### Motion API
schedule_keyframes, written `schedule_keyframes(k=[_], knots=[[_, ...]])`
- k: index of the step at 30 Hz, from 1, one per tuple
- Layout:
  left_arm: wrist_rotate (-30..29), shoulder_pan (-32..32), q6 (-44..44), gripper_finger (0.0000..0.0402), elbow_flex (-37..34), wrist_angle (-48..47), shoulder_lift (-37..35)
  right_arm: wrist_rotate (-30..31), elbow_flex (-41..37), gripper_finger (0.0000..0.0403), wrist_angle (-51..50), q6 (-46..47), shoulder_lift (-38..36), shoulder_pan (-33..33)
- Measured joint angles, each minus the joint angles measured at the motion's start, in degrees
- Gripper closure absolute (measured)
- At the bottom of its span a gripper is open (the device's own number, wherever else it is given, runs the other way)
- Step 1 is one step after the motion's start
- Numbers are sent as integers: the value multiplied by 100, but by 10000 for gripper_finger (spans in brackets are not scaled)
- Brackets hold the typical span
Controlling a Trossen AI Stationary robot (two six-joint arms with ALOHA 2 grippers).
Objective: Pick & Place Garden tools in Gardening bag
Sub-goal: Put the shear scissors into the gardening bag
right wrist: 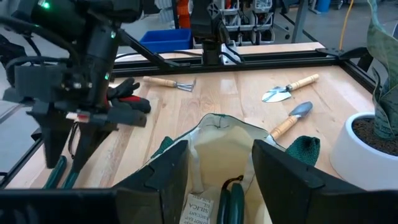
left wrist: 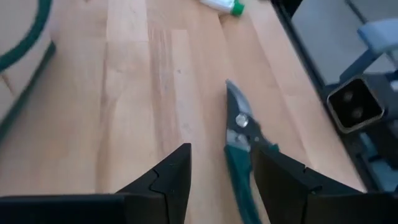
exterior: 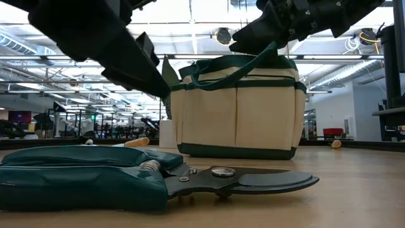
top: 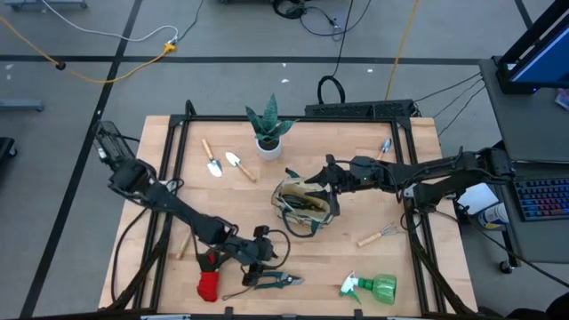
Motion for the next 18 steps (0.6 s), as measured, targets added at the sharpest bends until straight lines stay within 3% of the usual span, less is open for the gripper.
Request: schedule_keyframes(k=[18], knots=[[-478,-437,-357,231,0,391,859,2,1,234,-1,-14,0,0]])
